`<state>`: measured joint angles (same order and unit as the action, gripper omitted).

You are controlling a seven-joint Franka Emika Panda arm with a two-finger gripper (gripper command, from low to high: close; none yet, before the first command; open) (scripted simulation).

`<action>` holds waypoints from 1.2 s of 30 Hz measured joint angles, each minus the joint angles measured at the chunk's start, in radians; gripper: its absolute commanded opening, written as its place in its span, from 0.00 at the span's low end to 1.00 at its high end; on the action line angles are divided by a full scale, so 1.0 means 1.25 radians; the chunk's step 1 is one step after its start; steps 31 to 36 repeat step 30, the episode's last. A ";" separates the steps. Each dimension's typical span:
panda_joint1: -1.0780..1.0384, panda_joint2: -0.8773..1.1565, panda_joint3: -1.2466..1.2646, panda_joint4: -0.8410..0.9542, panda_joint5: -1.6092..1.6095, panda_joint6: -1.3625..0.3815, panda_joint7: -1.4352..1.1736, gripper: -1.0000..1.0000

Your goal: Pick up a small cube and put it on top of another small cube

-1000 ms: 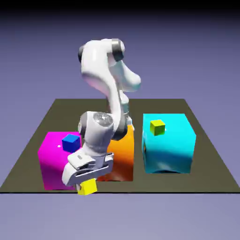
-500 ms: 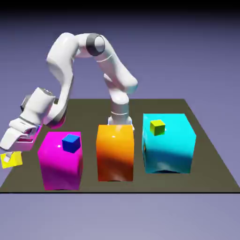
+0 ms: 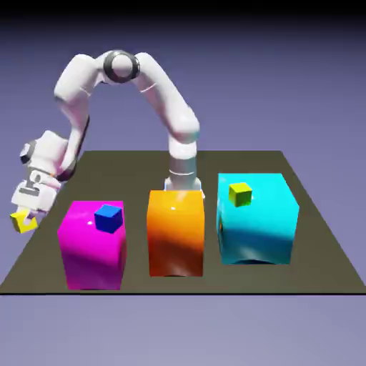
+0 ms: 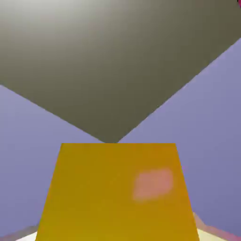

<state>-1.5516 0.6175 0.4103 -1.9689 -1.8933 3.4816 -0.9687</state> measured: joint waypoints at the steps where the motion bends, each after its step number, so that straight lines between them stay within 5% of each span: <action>1: -0.026 0.004 0.003 -0.009 -0.035 0.023 -0.028 0.00; 18: -0.211 0.030 0.243 -0.109 -0.619 0.216 -0.227 0.00; 27: -0.028 0.089 0.051 -0.114 -0.384 0.164 -0.471 0.00; 28: -0.022 0.091 0.044 -0.114 -0.376 0.162 -0.479 1.00; 36: -0.022 0.092 0.044 -0.114 -0.377 0.163 -0.479 1.00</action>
